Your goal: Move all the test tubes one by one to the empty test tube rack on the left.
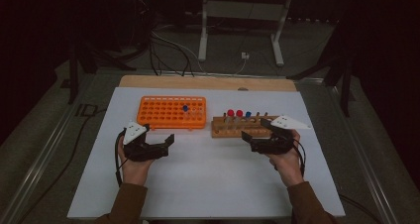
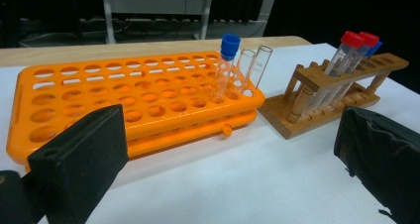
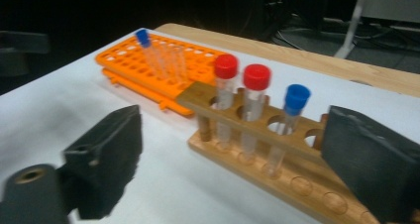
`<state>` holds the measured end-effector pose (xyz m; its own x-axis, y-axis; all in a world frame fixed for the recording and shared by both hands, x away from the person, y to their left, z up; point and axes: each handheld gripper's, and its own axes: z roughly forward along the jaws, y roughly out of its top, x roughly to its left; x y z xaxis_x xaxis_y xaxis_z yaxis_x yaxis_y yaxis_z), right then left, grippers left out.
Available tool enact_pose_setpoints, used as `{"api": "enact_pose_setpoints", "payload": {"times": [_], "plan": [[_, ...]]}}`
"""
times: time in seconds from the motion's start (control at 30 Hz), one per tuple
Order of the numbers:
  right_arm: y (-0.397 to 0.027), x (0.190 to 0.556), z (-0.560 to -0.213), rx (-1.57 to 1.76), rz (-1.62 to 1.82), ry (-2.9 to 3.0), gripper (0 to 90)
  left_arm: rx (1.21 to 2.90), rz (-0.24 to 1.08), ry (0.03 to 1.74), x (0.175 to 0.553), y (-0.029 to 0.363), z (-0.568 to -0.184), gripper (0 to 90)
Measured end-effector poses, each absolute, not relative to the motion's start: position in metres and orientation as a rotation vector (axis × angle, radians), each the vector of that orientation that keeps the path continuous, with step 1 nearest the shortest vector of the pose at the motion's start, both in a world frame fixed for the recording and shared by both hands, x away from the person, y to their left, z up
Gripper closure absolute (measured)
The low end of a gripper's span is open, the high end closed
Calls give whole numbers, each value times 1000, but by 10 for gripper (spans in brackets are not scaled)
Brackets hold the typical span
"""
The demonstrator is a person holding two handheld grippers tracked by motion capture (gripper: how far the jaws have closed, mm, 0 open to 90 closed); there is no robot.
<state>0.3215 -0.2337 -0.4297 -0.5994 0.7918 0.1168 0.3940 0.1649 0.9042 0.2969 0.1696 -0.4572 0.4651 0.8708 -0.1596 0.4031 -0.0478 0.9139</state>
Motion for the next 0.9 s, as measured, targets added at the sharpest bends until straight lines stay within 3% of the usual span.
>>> {"api": "enact_pose_setpoints", "payload": {"times": [0.17,0.43,0.9], "plan": [[-235,338,-431,1145,1376,2044,269,1653,552,1116,294,169,-458,9],[-235,362,-441,1209,1295,2005,563,1657,551,1123,293,169,-461,9],[-224,381,-458,1230,1287,2030,737,1675,561,1108,292,164,-462,10]]}}
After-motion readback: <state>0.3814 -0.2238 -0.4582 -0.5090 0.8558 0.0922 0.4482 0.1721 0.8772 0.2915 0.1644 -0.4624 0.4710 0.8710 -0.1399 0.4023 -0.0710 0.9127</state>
